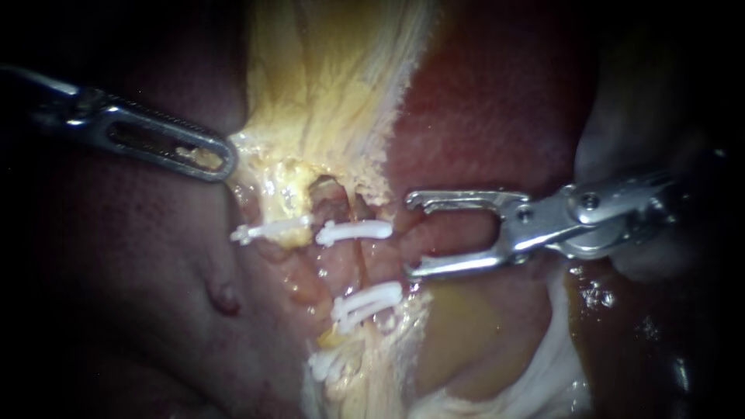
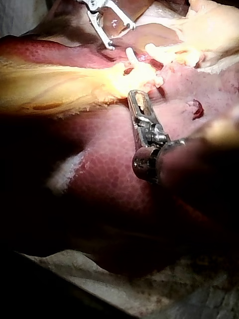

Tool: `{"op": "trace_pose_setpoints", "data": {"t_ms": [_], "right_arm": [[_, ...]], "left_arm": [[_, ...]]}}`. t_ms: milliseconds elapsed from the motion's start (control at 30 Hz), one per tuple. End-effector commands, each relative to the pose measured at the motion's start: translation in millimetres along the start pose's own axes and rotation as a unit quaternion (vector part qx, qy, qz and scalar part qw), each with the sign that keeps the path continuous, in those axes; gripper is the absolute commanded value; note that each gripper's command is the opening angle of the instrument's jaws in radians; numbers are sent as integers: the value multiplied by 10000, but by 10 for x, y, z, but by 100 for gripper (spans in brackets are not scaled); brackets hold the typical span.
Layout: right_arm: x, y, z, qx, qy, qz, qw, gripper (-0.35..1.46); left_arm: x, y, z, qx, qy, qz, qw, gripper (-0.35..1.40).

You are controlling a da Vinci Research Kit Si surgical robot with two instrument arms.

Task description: Going back third clip right tube

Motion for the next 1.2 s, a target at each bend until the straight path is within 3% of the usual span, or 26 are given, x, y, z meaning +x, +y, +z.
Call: {"op": "trace_pose_setpoints", "data": {"t_ms": [33,467,700,933,1200], "right_arm": [[1,-1,-4,5,-9,-13,10000,50],[4,-9,-27,134,8,-95,9999,50],[4,-9,-29,167,13,-96,9998,50],[4,-9,-29,182,15,-126,9998,50],[4,-10,-29,201,18,-127,9997,50]], "left_arm": [[0,0,0,-1,1,-1,10000,-35],[-2,-1,14,-35,-18,-8,10000,-35],[0,-4,43,20,32,-24,10000,-35],[4,-2,80,108,87,131,9998,-35],[10,3,96,166,126,175,9996,-35]]}}
